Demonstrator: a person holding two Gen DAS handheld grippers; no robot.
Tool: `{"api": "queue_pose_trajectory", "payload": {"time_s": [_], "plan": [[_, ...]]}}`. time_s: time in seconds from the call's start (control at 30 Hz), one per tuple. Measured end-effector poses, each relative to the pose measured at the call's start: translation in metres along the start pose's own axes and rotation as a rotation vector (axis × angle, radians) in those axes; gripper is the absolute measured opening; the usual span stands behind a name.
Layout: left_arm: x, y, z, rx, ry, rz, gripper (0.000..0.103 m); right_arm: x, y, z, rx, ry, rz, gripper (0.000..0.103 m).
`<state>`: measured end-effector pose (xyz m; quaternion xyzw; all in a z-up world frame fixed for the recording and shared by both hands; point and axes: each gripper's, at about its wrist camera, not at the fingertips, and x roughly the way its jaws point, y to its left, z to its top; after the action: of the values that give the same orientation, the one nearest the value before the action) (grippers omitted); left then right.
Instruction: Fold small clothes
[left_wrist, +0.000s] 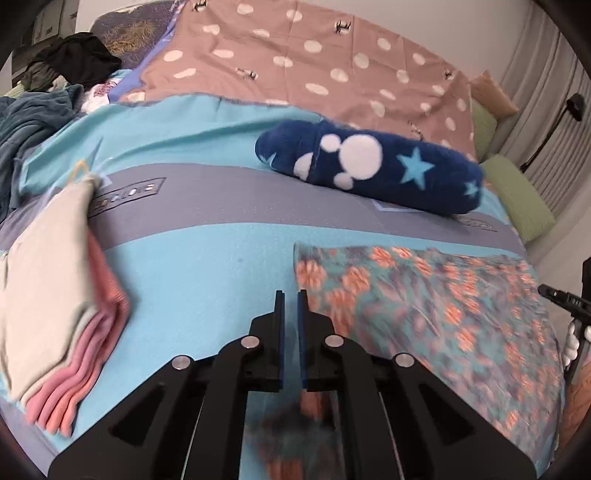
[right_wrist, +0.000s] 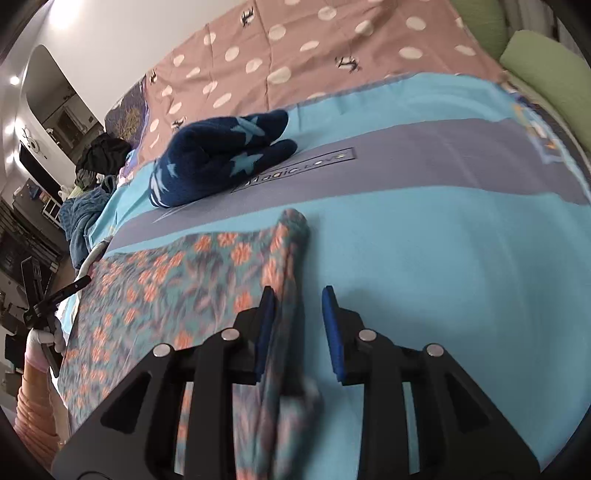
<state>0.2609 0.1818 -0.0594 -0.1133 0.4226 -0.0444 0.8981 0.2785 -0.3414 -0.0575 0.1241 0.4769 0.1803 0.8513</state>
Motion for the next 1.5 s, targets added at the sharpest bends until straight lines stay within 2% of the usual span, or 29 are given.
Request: {"api": "queue_pose_trajectory", "payload": {"time_s": [0.07,0.2,0.3,0.4,0.47,0.67,0.73,0.8,0.87,1.0,1.03,1.1,1.17,1.2,1.27,1.33,1.47,1.5], "plan": [[-0.026,-0.002,-0.015,0.007,-0.021,-0.047,0.015,-0.027,-0.001,-0.019,-0.004,-0.025,0.009,0.031],[-0.075,-0.013,-0.056,0.01,-0.037,-0.145,0.041,-0.072,-0.002,-0.078,0.0,-0.043,0.023,0.04],[-0.095,-0.018,-0.091,0.002,-0.01,-0.179,0.043,-0.09,-0.006,-0.114,0.032,-0.047,0.012,0.042],[-0.098,-0.016,-0.117,-0.016,0.033,-0.141,0.043,-0.102,-0.011,-0.137,0.077,-0.056,0.005,0.044],[-0.099,-0.012,-0.128,-0.056,0.05,-0.149,0.042,-0.108,-0.012,-0.145,0.106,-0.067,0.02,0.044],[-0.109,-0.02,-0.149,-0.049,0.031,-0.174,0.041,-0.127,0.002,-0.161,0.099,-0.09,0.039,0.047],[-0.111,-0.026,-0.155,-0.014,0.036,-0.139,0.003,-0.131,0.007,-0.166,0.096,-0.094,0.038,0.049],[-0.116,-0.025,-0.162,-0.015,0.027,-0.104,0.003,-0.134,0.009,-0.174,0.105,-0.096,0.042,0.05],[-0.122,-0.019,-0.172,-0.047,0.022,-0.1,0.003,-0.137,0.009,-0.181,0.111,-0.098,0.045,0.05],[-0.122,-0.014,-0.188,-0.049,0.011,-0.101,0.003,-0.136,0.002,-0.195,0.147,-0.085,0.044,0.051],[-0.124,-0.014,-0.187,-0.053,0.008,-0.093,0.006,-0.134,-0.001,-0.196,0.159,-0.08,0.041,0.051],[-0.133,-0.018,-0.181,-0.055,-0.013,-0.028,0.01,-0.133,-0.003,-0.199,0.172,-0.073,0.042,0.052],[-0.147,-0.035,-0.172,0.011,-0.066,0.071,0.014,-0.134,-0.002,-0.2,0.157,-0.076,0.053,0.053],[-0.152,-0.046,-0.168,0.045,-0.083,0.071,0.018,-0.134,0.0,-0.201,0.135,-0.077,0.06,0.053],[-0.159,-0.079,-0.157,0.119,-0.098,-0.009,0.03,-0.132,0.003,-0.202,0.108,-0.075,0.065,0.053],[-0.158,-0.115,-0.152,0.192,-0.088,-0.088,0.037,-0.129,0.003,-0.202,0.091,-0.07,0.079,0.053],[-0.129,-0.212,-0.157,0.367,0.005,-0.268,0.037,-0.129,-0.002,-0.197,0.086,-0.078,0.096,0.053],[-0.123,-0.233,-0.164,0.412,0.02,-0.287,0.037,-0.13,-0.005,-0.195,0.084,-0.081,0.095,0.052]]}}
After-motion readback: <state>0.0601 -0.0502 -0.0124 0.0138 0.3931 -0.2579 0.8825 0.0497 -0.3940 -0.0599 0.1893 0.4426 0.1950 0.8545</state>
